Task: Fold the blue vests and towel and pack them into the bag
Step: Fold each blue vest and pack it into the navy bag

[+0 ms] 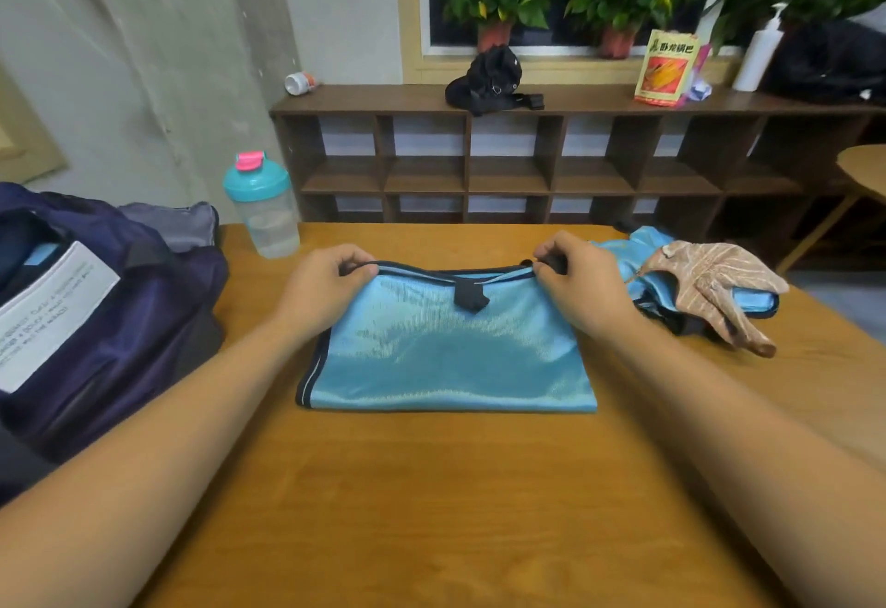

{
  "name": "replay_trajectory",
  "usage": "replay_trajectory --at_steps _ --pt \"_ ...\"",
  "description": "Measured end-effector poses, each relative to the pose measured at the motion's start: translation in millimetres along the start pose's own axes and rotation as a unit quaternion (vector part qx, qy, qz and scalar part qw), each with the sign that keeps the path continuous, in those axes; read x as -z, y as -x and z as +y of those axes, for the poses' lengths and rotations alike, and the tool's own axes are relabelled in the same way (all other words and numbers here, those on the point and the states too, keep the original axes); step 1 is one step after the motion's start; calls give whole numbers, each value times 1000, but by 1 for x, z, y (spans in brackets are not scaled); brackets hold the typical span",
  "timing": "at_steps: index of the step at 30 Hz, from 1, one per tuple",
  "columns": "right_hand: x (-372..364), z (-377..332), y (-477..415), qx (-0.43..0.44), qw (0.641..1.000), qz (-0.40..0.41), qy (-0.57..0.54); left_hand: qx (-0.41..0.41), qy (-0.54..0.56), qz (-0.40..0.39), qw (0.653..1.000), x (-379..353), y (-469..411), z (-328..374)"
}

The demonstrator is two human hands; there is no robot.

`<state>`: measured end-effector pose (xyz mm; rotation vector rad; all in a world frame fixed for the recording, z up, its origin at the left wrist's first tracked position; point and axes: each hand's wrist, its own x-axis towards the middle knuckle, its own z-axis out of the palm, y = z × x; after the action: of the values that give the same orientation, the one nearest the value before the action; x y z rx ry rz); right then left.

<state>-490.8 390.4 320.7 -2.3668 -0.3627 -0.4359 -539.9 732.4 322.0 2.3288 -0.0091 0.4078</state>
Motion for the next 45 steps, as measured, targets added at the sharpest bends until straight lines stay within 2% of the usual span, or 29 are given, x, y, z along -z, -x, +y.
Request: replay_trajectory --at_steps 7,14,17,19,22,25,28,34,40,45 --pt "-25 16 2 34 995 -4 94 -2 -68 -14 998 -21 2 -27" --pt "-25 15 6 52 985 4 168 -20 -82 7 996 -22 4 -32" --pt "-18 3 15 100 975 35 194 -64 -163 60 983 -17 8 -21" --pt "-17 -11 25 156 972 34 173 -116 -196 84 970 -16 15 -4" --pt "-29 -33 40 258 958 -54 115 -157 -148 28 976 -31 33 21" --pt "-48 -39 46 298 942 -117 102 -169 -135 -59 974 -56 47 25" --pt "-55 -35 43 296 939 -133 113 -178 -171 -112 962 -69 52 21" --pt "-58 -22 36 285 933 -135 171 -158 -166 -138 964 -70 51 19" --pt "-60 -18 16 225 934 -133 241 -156 -152 -156 964 -66 51 19" --pt "-69 -12 12 169 946 -163 224 -150 -143 -163 965 -61 51 20"
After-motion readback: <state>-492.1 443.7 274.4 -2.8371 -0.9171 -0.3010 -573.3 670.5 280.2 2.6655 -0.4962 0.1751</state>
